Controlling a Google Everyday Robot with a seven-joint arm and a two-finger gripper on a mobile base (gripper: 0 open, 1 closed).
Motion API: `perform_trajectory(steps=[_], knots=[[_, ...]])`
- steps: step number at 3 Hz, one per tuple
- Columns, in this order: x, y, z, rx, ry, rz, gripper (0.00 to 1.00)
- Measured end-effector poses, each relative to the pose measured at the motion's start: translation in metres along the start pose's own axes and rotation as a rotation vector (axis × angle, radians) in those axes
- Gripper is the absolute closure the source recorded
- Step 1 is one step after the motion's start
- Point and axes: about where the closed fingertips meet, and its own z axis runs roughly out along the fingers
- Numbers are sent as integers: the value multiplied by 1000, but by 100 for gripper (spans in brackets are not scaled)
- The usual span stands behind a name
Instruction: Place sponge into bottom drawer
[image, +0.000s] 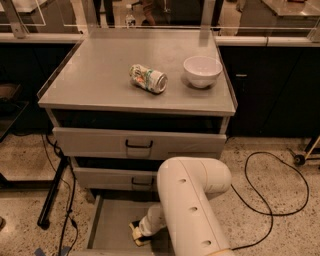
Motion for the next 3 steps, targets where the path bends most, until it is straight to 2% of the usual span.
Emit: perform_trajectory(steps=[3], knots=[[0, 0, 0, 0, 0, 0, 12]])
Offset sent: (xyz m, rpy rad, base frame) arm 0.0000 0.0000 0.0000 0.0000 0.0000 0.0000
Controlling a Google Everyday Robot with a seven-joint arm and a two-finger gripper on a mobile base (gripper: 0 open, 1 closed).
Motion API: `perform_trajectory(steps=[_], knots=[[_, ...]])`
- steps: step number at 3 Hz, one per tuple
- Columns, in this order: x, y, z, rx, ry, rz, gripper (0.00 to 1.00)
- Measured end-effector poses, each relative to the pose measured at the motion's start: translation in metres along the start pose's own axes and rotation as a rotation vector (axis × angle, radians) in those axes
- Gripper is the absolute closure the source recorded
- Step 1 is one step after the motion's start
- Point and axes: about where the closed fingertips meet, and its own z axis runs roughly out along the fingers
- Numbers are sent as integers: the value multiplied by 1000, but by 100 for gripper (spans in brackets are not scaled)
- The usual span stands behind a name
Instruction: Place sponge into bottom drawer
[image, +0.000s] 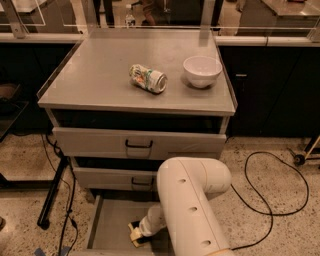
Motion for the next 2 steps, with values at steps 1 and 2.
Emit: perform_trajectory(steps=[1, 2], knots=[[0, 0, 0, 0, 0, 0, 0], [0, 0, 0, 0, 0, 0, 0]])
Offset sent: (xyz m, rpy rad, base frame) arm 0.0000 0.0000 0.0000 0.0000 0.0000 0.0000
